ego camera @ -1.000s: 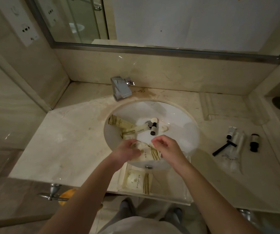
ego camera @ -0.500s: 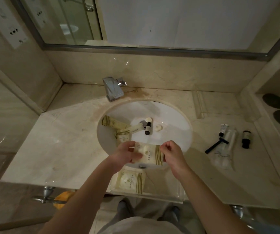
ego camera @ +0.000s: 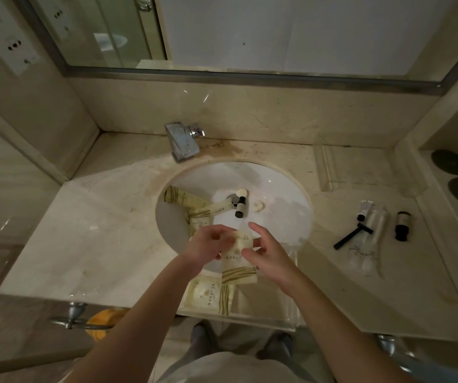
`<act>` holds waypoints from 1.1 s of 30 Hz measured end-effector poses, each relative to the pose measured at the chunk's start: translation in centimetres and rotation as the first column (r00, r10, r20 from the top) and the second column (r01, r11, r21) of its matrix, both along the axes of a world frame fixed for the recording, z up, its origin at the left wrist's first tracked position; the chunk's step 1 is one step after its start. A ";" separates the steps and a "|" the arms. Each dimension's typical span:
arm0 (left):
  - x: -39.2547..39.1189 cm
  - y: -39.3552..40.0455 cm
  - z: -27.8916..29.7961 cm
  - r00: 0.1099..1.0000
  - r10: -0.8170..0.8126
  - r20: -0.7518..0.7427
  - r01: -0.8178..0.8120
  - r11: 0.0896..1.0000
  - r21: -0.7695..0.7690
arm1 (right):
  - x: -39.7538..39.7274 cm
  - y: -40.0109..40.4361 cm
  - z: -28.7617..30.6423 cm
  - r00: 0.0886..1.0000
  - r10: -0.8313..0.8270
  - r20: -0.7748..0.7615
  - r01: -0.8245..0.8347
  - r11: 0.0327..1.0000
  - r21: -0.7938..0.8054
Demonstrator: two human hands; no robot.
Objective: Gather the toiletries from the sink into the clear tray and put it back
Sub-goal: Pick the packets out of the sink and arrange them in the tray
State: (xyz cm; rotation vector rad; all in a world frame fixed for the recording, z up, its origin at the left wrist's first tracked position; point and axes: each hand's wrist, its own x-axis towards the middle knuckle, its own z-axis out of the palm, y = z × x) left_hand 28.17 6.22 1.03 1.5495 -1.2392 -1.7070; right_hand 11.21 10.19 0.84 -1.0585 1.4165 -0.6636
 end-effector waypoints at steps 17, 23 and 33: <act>-0.9 1.3 -1.0 0.745 -0.547 0.382 0.513 0.836 0.195 | -2.1 1.2 -2.0 0.900 0.297 -0.320 -0.263 0.954 0.145; 0.1 1.4 -2.1 0.606 -0.516 0.605 0.541 0.825 0.162 | -2.0 1.4 -2.7 0.726 0.482 -0.490 -0.419 0.875 0.241; 0.5 1.5 -2.2 0.310 -0.643 0.701 0.735 0.630 0.252 | -2.0 0.5 -2.7 0.567 0.590 -0.575 -0.504 0.800 0.325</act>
